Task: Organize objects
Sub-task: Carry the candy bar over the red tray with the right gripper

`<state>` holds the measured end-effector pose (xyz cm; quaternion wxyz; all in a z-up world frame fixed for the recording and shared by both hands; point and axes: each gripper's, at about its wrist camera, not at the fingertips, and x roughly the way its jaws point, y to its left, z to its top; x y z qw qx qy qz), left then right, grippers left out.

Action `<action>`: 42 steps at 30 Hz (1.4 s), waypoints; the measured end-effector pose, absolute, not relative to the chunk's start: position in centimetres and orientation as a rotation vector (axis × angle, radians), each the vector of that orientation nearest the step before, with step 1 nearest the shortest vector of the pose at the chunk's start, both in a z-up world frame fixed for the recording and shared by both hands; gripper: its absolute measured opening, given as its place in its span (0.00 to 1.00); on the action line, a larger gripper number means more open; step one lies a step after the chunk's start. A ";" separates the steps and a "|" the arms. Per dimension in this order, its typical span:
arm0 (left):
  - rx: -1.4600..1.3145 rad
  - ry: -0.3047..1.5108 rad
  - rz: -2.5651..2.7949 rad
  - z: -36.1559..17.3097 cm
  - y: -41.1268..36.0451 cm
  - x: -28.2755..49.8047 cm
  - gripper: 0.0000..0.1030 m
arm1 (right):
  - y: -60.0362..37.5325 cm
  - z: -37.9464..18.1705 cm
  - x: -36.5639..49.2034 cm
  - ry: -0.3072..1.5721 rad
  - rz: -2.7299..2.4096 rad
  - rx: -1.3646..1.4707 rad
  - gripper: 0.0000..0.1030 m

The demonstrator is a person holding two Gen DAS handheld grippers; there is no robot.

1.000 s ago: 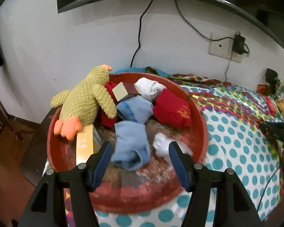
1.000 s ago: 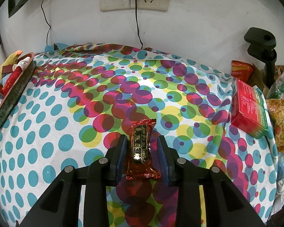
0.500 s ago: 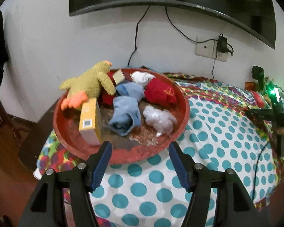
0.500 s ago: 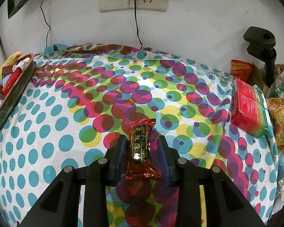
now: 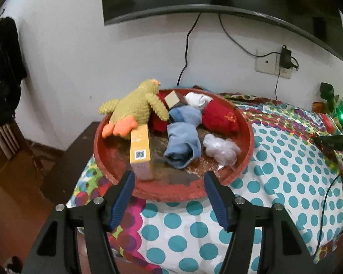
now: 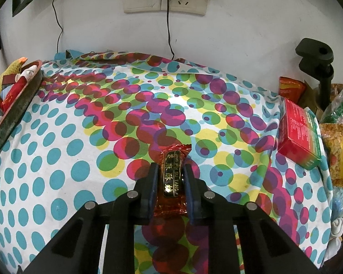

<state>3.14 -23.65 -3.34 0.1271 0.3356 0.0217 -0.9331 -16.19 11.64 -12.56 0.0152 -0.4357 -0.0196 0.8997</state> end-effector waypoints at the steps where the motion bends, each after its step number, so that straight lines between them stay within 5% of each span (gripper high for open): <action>1: 0.984 0.080 -2.721 -3.4 -23.7 3.1 0.63 | 11.4 -12.6 -16.3 -0.059 2.799 -1.356 0.19; 10: 0.981 -0.044 -2.703 -3.9 -22.9 3.1 0.63 | 11.8 -12.2 -16.2 0.010 2.722 -1.353 0.18; 27: 1.086 0.171 -2.727 -4.9 -24.1 2.7 0.63 | 10.4 -10.5 -15.3 0.014 2.667 -1.358 0.18; 42: 1.038 0.154 -2.691 -4.0 -25.4 3.2 0.63 | 1.6 -3.8 -12.1 -0.188 2.917 -1.357 0.18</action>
